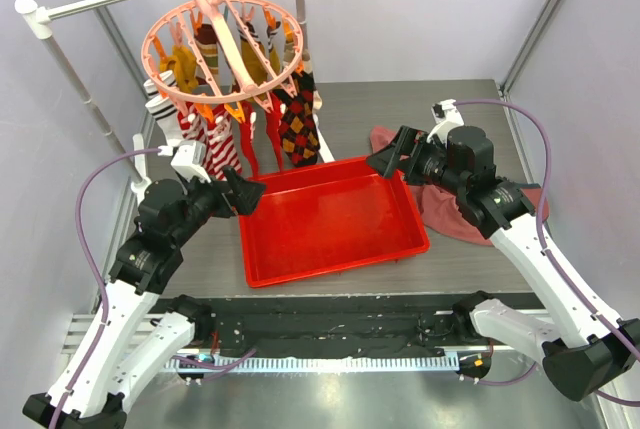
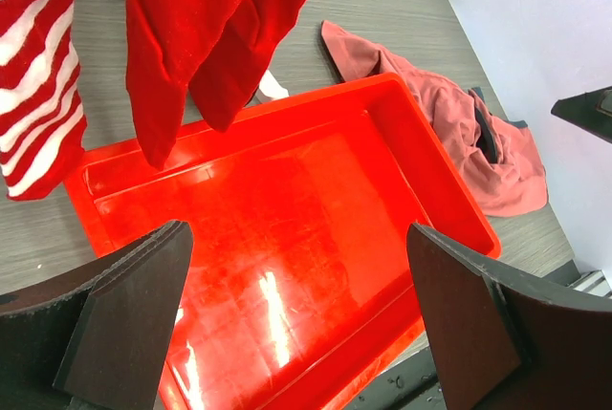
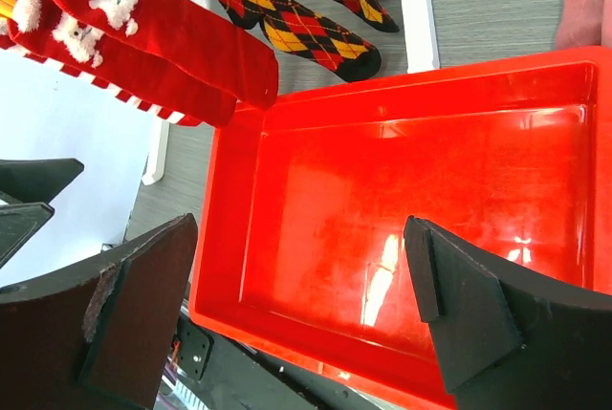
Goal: Remove the socks clipped to the hanger
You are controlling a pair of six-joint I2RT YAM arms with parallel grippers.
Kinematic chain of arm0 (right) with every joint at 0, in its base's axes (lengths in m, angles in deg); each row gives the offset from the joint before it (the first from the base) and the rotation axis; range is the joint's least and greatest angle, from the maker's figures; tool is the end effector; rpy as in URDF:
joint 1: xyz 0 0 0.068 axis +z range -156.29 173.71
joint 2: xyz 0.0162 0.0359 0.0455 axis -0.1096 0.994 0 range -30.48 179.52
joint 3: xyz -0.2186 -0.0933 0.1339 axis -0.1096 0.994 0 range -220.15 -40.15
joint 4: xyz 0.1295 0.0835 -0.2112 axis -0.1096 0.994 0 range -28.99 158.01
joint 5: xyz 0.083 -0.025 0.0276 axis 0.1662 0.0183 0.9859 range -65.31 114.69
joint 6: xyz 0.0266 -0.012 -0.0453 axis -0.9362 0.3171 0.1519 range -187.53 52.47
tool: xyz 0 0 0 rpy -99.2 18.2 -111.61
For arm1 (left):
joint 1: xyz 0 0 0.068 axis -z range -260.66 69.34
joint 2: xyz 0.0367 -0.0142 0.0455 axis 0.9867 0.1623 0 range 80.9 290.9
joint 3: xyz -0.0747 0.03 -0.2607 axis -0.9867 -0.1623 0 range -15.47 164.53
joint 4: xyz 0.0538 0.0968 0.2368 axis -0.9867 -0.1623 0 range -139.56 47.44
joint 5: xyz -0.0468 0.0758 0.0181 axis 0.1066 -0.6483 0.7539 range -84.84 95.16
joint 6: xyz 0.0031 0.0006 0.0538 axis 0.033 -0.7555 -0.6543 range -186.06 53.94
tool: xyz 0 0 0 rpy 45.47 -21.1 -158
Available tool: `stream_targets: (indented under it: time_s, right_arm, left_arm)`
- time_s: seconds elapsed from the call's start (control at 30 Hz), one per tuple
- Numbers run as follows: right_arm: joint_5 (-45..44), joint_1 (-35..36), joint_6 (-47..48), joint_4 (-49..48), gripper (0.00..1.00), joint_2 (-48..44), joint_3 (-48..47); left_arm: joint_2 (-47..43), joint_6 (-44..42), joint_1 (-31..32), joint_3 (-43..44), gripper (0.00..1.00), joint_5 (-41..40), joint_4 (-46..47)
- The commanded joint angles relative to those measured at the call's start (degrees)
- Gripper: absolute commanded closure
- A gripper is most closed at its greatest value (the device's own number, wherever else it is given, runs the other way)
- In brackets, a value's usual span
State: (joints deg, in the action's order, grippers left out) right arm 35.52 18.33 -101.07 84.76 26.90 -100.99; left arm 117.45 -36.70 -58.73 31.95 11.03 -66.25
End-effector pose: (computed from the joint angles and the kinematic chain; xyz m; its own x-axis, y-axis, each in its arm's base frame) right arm 0.1980 0.0981 0.3728 -0.5774 0.3324 -0.7457 -0.3003 0.7629 0.5726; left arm 0.1320 -0.0571 0.3515 -0.4068 -0.3621 -0.8387 0.3034 0.8124 -0.4979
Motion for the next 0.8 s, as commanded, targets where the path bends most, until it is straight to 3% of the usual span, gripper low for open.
stream_targets:
  time_s: [0.0,0.17,0.47,0.6,0.77]
  right_arm:
    - [-0.63,-0.19,-1.26,-2.74,0.00,-0.78,-0.25]
    - [-0.64,-0.19,-3.01,-3.88,0.00,-0.96,-0.51]
    - [1.65,1.65,-7.69,-19.08,0.03,-1.32,1.25]
    - [-0.61,5.86,-4.88,-25.68,0.20,3.69,-1.19]
    - [-10.03,14.04,2.24,-24.28,0.26,15.53,-9.28]
  left_arm:
    - [-0.96,-1.15,-0.40,-0.31,0.00,0.64,2.85]
    - [-1.22,-1.15,-0.40,-0.40,0.00,0.63,3.03]
    - [-4.91,-1.24,-0.49,-0.92,0.00,-5.52,2.32]
    - [-7.63,-1.24,-0.40,-1.89,0.02,-9.90,2.24]
    - [-10.97,-0.89,-0.40,-2.94,0.04,-15.17,2.24]
